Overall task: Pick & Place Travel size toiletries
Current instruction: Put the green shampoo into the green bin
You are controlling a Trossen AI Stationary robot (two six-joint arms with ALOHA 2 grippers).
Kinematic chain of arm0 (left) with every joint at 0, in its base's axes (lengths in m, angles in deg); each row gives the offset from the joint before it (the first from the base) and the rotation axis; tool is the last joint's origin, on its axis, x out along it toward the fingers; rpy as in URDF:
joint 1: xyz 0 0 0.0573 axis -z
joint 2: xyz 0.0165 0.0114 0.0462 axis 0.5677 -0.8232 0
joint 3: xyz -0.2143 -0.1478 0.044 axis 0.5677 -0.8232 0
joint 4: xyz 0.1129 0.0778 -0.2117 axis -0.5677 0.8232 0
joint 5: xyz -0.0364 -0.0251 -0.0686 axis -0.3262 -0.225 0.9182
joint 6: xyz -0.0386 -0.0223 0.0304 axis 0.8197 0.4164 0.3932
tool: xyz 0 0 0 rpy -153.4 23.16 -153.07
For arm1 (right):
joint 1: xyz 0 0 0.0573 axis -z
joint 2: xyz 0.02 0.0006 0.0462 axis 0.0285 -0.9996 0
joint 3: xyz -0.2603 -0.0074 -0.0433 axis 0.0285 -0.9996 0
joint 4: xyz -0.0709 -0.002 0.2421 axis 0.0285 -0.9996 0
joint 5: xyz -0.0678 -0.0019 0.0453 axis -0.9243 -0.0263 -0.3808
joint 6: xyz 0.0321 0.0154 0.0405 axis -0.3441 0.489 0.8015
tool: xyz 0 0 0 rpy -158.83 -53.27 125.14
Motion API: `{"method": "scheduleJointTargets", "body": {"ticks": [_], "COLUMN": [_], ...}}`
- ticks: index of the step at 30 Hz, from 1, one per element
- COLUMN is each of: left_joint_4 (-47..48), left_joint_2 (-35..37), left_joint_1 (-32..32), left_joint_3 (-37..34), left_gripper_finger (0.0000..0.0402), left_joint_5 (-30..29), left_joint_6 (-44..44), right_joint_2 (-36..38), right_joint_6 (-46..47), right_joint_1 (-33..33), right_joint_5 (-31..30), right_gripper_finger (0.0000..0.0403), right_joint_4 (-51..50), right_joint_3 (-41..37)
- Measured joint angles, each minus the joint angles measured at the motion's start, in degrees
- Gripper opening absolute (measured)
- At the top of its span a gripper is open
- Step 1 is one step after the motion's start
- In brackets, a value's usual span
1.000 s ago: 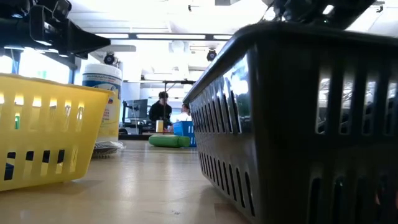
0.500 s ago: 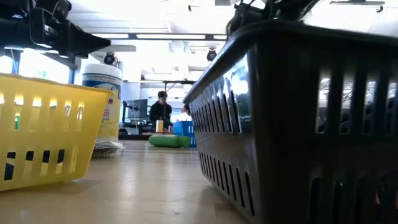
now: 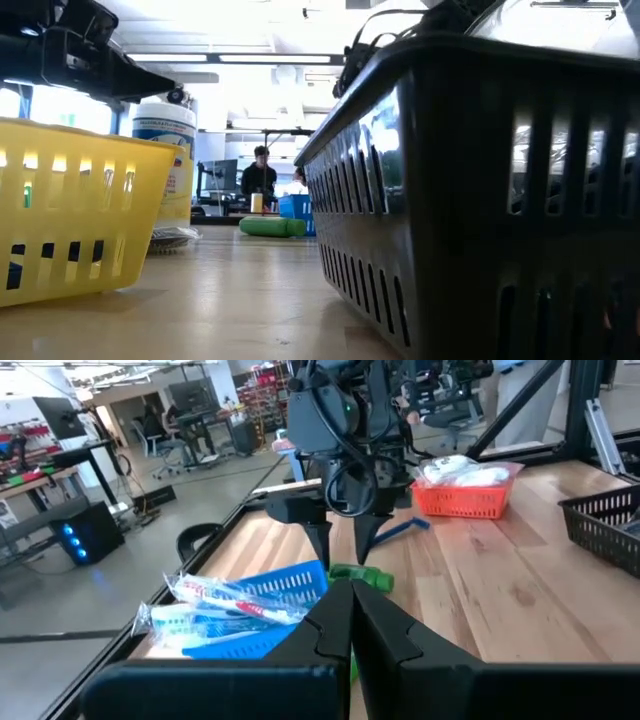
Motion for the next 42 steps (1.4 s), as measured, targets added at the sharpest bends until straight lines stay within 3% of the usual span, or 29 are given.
{"method": "scheduleJointTargets", "body": {"ticks": [13, 20, 24, 30, 34, 39, 42], "left_joint_4": [0.16, -1.06, -0.97, -0.95, -0.9, -0.61, -0.45], "left_joint_2": [0.0, 0.01, 0.02, 0.02, 0.02, 0.02, 0.0], "left_joint_1": [0.0, -0.01, -0.02, -0.02, 0.0, -0.01, 0.0], "left_joint_3": [0.0, 0.0, 0.0, 0.0, 0.0, 0.0, 0.0], "left_gripper_finger": [0.0, 0.0, 0.0, 0.0, 0.0, 0.0, 0.0], "left_joint_5": [-0.02, -0.04, -0.04, -0.07, -0.09, -0.09, -0.09], "left_joint_6": [0.0, 0.0, 0.0, 0.0, 0.02, 0.15, 0.17], "right_joint_2": [-0.02, 0.13, 0.94, 2.94, 3.63, 4.26, 4.22], "right_joint_6": [8.0, 17.24, 18.2, 15.65, 25.15, 32.69, 42.47], "right_joint_1": [0.34, -2.69, -7.07, -12.73, -11.96, -9.48, -7.64], "right_joint_5": [15.64, 19.22, 16.13, 0.33, 0.96, 6.16, 9.64], "right_gripper_finger": [0.0248, 0.0248, 0.0248, 0.0248, 0.0248, 0.0248, 0.0248], "right_joint_4": [-1.51, -4.46, -4.6, -4.07, -2.86, -3.48, -2.26], "right_joint_3": [-0.02, 0.02, -0.07, -0.04, 0.79, 0.98, 0.96]}}
